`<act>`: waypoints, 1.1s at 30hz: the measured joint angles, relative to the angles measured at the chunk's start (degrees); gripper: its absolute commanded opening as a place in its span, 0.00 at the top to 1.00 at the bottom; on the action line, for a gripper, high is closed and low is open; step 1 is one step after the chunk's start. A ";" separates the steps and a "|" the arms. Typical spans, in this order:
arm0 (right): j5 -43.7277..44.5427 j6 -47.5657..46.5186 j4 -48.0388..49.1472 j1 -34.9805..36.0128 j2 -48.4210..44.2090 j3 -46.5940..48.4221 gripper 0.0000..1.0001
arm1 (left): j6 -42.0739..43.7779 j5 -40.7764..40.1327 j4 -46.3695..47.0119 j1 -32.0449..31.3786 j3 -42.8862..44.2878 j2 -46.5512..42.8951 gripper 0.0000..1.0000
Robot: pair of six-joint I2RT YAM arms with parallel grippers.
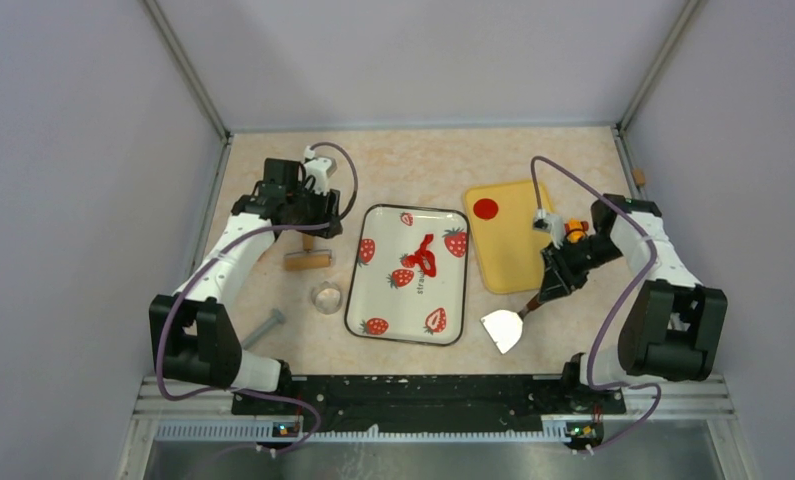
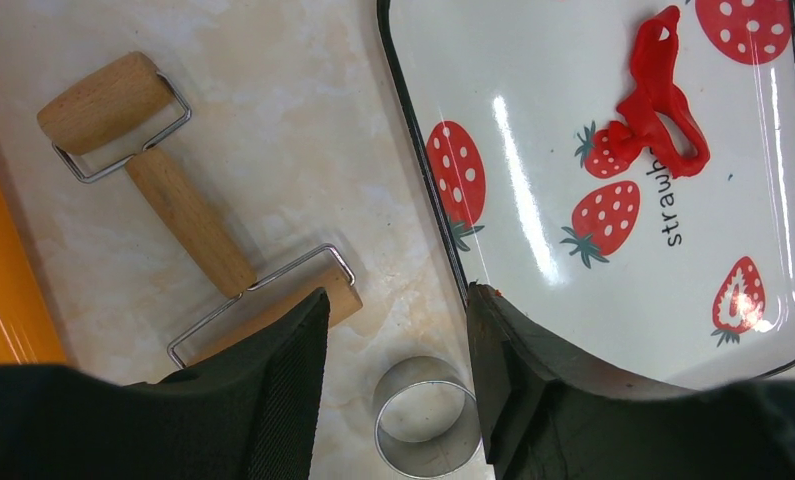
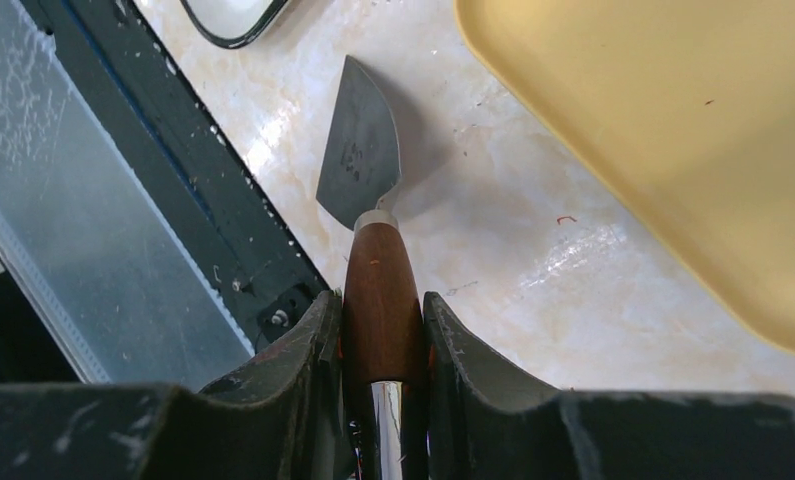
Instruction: Roll out the dumpling wrappers from the dough
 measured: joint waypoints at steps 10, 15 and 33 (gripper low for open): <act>6.69 5.29 9.29 -1.95 -2.03 -1.51 0.39 | 3.17 0.81 -3.02 1.70 0.22 -0.26 0.43; 10.82 6.25 11.76 -2.73 -4.22 -2.47 0.28 | 4.28 0.79 -4.09 2.91 -0.07 -1.97 0.43; 20.55 28.02 25.09 -1.05 2.05 14.53 0.05 | -6.16 -2.51 -7.93 7.98 0.61 7.43 0.45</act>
